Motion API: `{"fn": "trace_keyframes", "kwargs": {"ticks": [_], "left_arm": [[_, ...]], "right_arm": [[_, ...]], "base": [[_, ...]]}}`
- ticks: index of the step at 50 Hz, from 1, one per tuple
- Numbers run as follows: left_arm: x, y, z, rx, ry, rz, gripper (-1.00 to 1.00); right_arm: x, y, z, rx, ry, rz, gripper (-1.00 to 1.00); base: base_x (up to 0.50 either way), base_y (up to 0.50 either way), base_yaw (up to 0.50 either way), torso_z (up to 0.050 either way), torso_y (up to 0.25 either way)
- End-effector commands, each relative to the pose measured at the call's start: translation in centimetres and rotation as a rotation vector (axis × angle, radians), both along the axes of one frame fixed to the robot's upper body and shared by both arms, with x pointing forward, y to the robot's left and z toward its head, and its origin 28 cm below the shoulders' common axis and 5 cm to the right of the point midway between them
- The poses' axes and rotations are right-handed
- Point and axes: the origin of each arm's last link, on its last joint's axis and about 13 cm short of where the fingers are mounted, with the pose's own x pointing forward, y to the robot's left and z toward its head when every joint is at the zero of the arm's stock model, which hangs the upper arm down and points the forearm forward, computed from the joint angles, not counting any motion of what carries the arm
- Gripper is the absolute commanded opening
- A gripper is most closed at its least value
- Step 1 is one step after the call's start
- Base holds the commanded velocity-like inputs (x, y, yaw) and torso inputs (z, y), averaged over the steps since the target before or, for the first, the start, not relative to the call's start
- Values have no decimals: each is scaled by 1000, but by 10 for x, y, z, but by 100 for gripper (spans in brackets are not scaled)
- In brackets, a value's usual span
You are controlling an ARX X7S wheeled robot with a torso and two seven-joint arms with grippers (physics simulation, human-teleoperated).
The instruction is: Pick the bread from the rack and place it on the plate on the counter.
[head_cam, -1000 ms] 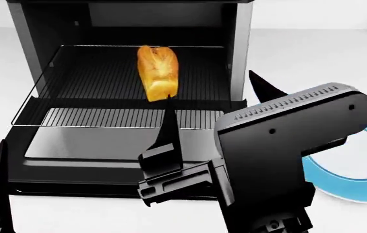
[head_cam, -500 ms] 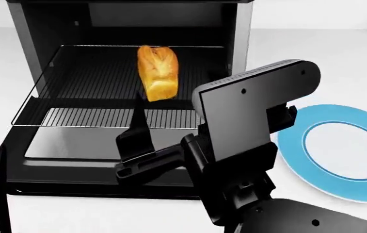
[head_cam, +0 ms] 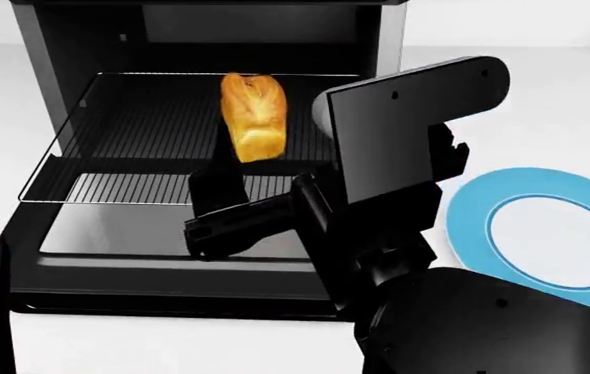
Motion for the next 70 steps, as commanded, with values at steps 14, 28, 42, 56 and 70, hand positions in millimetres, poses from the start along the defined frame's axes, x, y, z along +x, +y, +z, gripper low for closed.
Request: {"fn": "trace_keyframes", "kwargs": {"ticks": [14, 28, 42, 56, 70], "left_arm": [[-2, 2, -5, -7, 13, -6, 100], [-1, 1, -4, -9, 17, -12, 100], [1, 2, -9, -10, 31, -13, 100], [1, 4, -12, -17, 40, -7, 100], [-1, 4, -13, -16, 45, -9, 100]], "right_arm": [[20, 0, 10, -72, 21, -48, 100], [41, 4, 14, -142, 95, -32, 100], [50, 5, 16, -156, 150, -22, 100], [54, 10, 17, -165, 168, -9, 100], [69, 12, 12, -177, 203, -16, 100]], "base": [[0, 0, 0, 0, 0], [0, 0, 0, 0, 0], [0, 0, 0, 0, 0], [0, 0, 0, 0, 0], [0, 0, 0, 0, 0]]}}
